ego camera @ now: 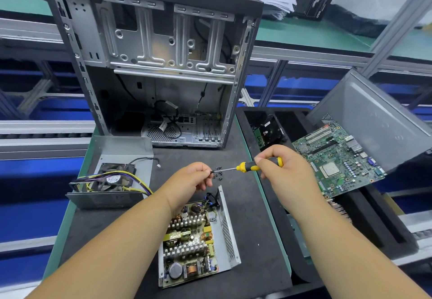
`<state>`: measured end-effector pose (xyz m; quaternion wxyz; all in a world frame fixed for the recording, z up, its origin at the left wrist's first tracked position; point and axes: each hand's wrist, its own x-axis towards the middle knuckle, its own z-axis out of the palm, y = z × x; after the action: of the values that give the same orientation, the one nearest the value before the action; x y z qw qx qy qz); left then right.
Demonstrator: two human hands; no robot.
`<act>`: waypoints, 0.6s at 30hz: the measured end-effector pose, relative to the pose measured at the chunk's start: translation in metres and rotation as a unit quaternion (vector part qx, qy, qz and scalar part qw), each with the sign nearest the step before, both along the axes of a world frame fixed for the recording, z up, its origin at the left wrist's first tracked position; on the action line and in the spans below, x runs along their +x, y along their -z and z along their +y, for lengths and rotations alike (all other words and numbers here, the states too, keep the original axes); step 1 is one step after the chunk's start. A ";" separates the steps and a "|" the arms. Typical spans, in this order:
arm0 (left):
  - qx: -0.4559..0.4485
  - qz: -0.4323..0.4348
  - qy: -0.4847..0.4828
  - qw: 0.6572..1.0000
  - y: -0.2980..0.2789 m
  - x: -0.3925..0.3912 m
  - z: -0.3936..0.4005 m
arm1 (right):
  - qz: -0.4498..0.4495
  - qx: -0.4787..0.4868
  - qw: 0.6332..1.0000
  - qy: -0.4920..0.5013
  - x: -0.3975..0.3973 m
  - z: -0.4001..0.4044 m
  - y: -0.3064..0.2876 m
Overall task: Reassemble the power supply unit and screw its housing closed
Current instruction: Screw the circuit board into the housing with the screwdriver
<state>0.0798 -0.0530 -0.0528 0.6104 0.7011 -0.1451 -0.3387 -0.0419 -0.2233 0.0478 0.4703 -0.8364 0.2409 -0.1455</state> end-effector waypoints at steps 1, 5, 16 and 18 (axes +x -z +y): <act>-0.003 0.008 -0.002 1.000 0.000 0.000 -0.001 | -0.004 -0.001 1.000 0.005 -0.001 -0.001 0.000; 0.067 -0.017 -0.030 0.997 0.000 0.001 -0.001 | -0.014 -0.021 0.999 0.026 -0.004 -0.004 -0.003; 0.377 -0.233 0.140 0.885 0.021 -0.004 -0.008 | 0.004 -0.079 0.997 0.027 -0.013 -0.009 -0.008; 0.357 -0.232 0.144 0.893 0.022 -0.005 -0.007 | 0.003 -0.080 0.997 0.022 -0.015 -0.008 -0.008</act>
<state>0.0749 -0.0602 -0.0744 0.2127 0.9019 -0.2511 -0.2798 -0.0565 -0.2313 0.0560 0.3981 -0.8660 0.2487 -0.1723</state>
